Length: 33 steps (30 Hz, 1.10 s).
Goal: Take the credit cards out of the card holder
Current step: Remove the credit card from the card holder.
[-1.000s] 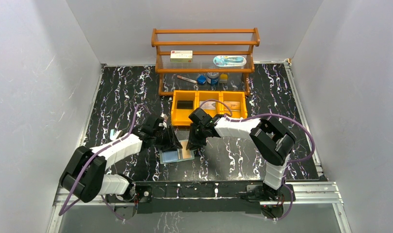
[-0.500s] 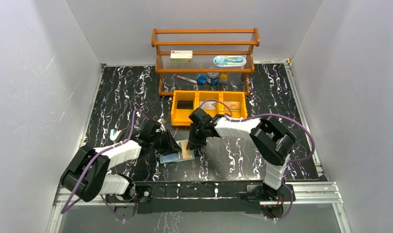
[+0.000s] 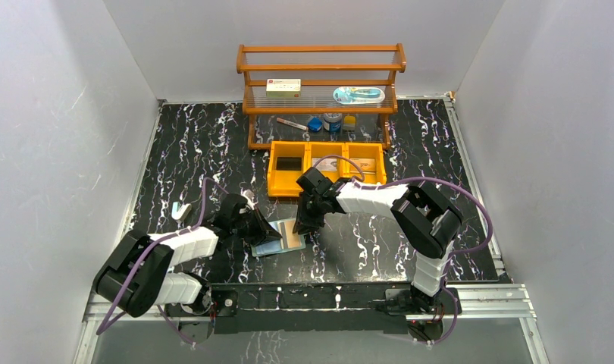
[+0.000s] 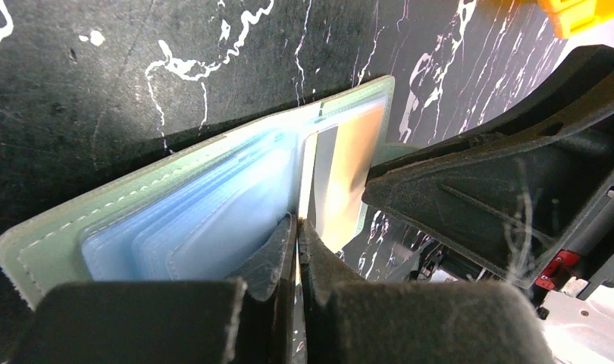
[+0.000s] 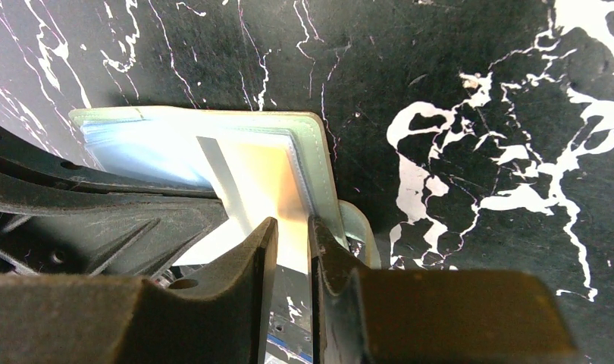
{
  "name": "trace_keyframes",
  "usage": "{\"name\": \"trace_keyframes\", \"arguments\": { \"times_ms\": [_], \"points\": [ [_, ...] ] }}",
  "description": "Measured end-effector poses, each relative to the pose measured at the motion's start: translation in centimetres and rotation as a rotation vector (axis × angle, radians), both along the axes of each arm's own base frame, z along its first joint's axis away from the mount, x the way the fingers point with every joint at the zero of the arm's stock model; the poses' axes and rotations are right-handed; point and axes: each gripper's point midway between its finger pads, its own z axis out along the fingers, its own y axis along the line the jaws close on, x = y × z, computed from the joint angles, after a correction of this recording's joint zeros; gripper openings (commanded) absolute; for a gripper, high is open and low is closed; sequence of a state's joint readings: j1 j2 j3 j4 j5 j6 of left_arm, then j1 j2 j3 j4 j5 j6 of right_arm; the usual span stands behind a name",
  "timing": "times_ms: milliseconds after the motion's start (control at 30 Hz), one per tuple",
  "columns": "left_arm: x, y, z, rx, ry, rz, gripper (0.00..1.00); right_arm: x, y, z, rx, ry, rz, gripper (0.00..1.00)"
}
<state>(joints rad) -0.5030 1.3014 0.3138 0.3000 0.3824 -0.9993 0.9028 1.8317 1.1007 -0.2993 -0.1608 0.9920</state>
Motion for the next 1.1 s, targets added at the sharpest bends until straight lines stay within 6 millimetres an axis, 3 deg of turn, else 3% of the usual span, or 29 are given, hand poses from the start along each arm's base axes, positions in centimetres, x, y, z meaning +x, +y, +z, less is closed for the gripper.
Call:
{"name": "trace_keyframes", "arguments": {
  "times_ms": [500, 667, 967, 1100],
  "points": [
    [-1.3, 0.8, 0.3, 0.1, 0.032, -0.061, 0.0, 0.1, -0.1, 0.0, -0.008, -0.005, -0.008, 0.33],
    [-1.5, 1.1, 0.4, 0.109, 0.028, -0.068, 0.0, 0.0, 0.0, 0.1, -0.002, -0.003, 0.0, 0.3],
    [-1.5, 0.5, 0.5, 0.083, 0.028, -0.087, 0.22, -0.8, 1.0, 0.2, 0.091, 0.023, 0.033, 0.29],
    [-1.4, 0.3, 0.6, 0.068, 0.028, -0.084, 0.19, -0.8, 1.2, 0.3, 0.126, 0.044, 0.024, 0.29]
  ]
}}
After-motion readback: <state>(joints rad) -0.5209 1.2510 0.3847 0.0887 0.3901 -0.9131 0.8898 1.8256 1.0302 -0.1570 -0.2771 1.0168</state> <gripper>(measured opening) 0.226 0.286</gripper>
